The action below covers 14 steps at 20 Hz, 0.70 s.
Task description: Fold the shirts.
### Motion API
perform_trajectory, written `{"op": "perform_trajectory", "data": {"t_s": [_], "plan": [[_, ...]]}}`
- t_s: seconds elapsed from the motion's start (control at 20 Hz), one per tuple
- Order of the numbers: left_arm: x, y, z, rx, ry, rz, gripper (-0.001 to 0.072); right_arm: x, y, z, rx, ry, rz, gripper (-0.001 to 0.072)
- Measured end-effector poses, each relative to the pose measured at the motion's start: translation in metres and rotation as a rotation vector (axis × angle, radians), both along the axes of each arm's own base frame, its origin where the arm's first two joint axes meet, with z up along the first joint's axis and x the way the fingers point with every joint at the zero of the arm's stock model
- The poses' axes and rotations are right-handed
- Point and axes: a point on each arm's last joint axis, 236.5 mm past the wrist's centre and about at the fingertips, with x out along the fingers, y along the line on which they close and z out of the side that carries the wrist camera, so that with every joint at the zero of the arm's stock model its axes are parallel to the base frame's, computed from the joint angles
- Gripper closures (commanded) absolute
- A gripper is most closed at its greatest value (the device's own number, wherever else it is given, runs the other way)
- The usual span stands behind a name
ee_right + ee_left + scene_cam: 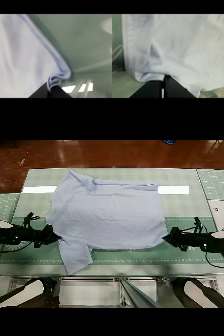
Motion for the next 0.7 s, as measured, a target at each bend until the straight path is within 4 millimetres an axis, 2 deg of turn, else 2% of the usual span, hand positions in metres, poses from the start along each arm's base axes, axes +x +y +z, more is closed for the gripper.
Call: {"op": "perform_trajectory", "data": {"t_s": [0.1, 0.15, 0.2, 0.25, 0.3, 0.35, 0.4, 0.5, 0.6, 0.65, 0.7], "plan": [[0.016, -0.005, 0.012, -0.019, -0.060, -0.009, 0.0692, 0.022, 0.007, 0.020, 0.000, -0.079, 0.068, 0.0692], [0.032, -0.012, 0.029, -0.065, -0.118, -0.004, 0.0692, 0.038, 0.010, 0.040, -0.005, -0.140, 0.107, 0.0693], [0.049, -0.019, 0.051, -0.113, -0.188, -0.004, 0.0692, 0.054, 0.013, 0.063, -0.015, -0.204, 0.154, 0.0693], [0.072, -0.024, 0.083, -0.163, -0.287, 0.004, 0.0692, 0.072, 0.013, 0.092, -0.035, -0.281, 0.189, 0.0693], [0.095, -0.026, 0.118, -0.195, -0.395, 0.015, 0.0692, 0.095, 0.010, 0.134, -0.084, -0.388, 0.222, 0.0693], [0.115, -0.025, 0.158, -0.212, -0.511, 0.016, 0.0692, 0.114, 0.005, 0.176, -0.138, -0.489, 0.240, 0.0693], [0.134, -0.025, 0.209, -0.225, -0.646, 0.012, 0.0692, 0.129, 0.001, 0.223, -0.197, -0.594, 0.255, 0.0693], [0.151, -0.025, 0.314, -0.196, -0.910, -0.022, 0.0693, 0.139, -0.005, 0.325, -0.333, -0.803, 0.281, 0.0693], [0.143, -0.028, 0.417, -0.102, -1.160, -0.072, 0.0693, 0.126, -0.010, 0.421, -0.484, -0.991, 0.267, 0.0693], [0.130, -0.030, 0.459, -0.017, -1.256, -0.100, 0.0693, 0.110, -0.012, 0.465, -0.565, -1.078, 0.256, 0.0692], [0.115, -0.031, 0.496, 0.069, -1.339, -0.116, 0.0693, 0.090, -0.012, 0.498, -0.635, -1.142, 0.245, 0.0692]]}}
